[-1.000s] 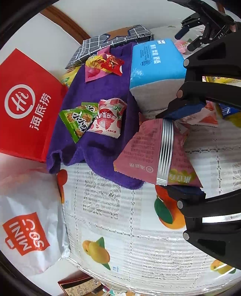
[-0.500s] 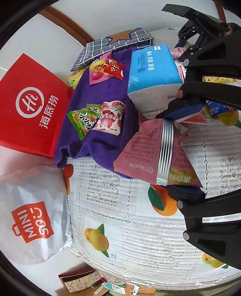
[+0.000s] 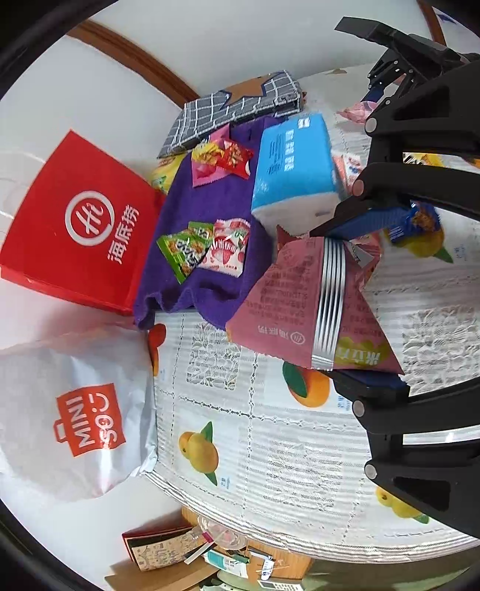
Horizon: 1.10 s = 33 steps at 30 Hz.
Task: Organize snacks
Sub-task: 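Carry the pink candy packet and pink chip bag over the purple towel with both tools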
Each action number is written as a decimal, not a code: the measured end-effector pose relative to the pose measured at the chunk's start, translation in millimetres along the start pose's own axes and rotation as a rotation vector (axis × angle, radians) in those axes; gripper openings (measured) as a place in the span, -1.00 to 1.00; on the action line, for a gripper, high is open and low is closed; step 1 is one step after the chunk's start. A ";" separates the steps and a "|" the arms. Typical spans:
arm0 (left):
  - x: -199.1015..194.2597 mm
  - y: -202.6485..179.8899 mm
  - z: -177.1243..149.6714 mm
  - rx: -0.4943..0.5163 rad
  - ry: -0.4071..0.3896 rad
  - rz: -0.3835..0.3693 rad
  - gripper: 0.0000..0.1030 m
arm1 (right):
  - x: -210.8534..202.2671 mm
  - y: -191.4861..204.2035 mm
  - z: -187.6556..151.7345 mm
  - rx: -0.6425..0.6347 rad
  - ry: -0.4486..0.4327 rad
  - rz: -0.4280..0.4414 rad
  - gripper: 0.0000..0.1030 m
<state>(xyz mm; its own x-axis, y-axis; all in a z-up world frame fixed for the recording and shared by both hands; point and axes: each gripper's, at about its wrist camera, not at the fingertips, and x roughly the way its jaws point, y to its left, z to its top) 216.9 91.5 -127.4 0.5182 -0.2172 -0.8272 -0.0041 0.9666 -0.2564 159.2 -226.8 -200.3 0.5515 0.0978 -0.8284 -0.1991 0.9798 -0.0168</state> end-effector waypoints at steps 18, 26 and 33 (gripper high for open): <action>-29.3 -88.3 -24.8 0.133 -0.015 -0.101 0.13 | -71.9 -6.3 35.1 0.116 -0.073 -0.022 -0.36; -38.0 -108.2 -23.5 0.167 -0.023 -0.112 0.13 | -90.9 -7.2 52.1 0.123 -0.113 -0.031 -0.36; -42.0 -116.0 -13.3 0.165 -0.037 -0.110 0.13 | -99.2 -9.5 68.5 0.115 -0.135 -0.034 -0.36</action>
<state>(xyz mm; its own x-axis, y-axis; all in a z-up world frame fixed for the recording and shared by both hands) 184.2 -13.3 -69.5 0.5387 -0.3209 -0.7790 0.1934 0.9470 -0.2564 161.9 -233.9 -79.6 0.6619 0.0791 -0.7454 -0.0890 0.9957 0.0266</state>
